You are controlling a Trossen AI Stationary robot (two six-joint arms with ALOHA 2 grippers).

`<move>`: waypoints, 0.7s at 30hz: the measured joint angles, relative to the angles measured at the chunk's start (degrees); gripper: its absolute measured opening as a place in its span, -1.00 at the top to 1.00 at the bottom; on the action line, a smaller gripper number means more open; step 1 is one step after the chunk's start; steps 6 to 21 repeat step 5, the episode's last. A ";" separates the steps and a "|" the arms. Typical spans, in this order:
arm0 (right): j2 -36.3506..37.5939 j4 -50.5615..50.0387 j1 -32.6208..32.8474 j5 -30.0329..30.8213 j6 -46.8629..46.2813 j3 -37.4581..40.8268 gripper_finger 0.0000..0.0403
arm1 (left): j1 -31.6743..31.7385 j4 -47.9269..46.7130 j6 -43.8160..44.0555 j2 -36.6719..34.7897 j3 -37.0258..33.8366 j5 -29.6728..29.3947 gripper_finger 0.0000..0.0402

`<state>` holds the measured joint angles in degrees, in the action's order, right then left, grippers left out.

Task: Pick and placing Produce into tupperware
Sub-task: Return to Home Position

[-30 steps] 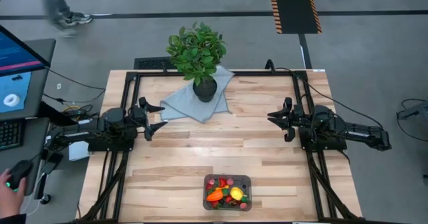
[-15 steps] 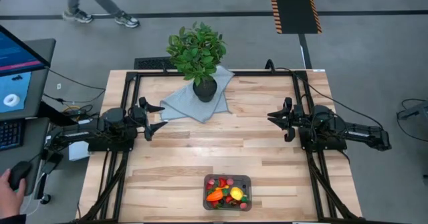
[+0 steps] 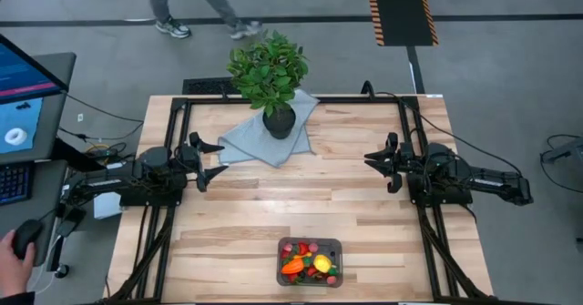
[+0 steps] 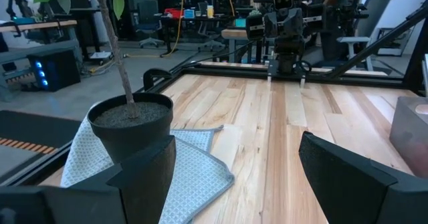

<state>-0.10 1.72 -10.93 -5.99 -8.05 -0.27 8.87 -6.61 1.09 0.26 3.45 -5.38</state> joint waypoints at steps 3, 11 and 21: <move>-0.01 0.01 0.00 0.00 0.00 0.01 0.46 | -0.01 0.00 0.00 0.00 -0.01 0.01 -0.53; -0.02 0.00 0.01 0.01 0.02 0.02 0.46 | -0.01 0.00 -0.01 -0.01 -0.01 0.01 -0.53; -0.02 0.00 0.01 0.01 0.02 0.02 0.46 | -0.01 0.00 -0.01 -0.01 -0.01 0.01 -0.53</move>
